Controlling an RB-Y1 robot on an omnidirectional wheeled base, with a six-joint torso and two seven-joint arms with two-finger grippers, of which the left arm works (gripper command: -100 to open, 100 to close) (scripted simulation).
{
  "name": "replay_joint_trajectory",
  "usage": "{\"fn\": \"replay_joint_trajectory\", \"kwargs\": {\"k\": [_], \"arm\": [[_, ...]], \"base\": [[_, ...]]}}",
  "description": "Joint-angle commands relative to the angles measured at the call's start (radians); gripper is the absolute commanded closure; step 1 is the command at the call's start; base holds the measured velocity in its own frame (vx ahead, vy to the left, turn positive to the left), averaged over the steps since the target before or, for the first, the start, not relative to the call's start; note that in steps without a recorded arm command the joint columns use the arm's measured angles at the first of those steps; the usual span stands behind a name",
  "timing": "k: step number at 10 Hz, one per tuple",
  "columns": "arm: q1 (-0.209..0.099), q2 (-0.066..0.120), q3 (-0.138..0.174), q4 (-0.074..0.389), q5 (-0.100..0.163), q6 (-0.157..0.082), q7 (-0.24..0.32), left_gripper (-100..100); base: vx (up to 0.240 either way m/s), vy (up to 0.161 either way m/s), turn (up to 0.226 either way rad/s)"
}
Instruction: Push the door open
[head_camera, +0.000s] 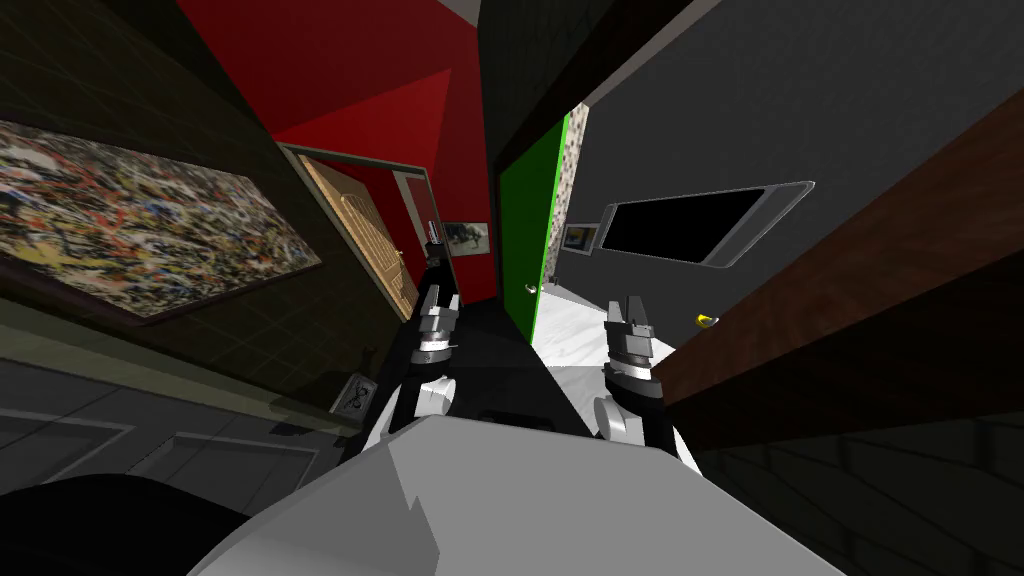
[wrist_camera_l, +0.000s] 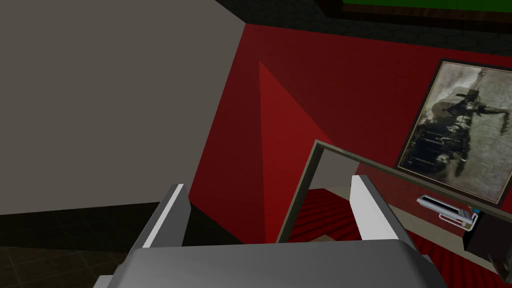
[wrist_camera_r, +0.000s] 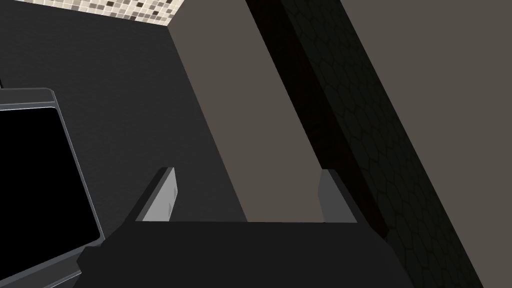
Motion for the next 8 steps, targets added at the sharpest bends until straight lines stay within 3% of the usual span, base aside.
{"fn": "replay_joint_trajectory", "kwargs": {"k": [1, 8], "arm": [[-0.007, 0.011, -0.009, 0.029, -0.002, -0.006, -0.001, -100], [-0.04, 0.049, -0.054, 0.17, -0.011, -0.036, -0.007, -100]], "base": [[0.079, 0.025, -0.106], [0.154, 0.044, -0.093]]}}
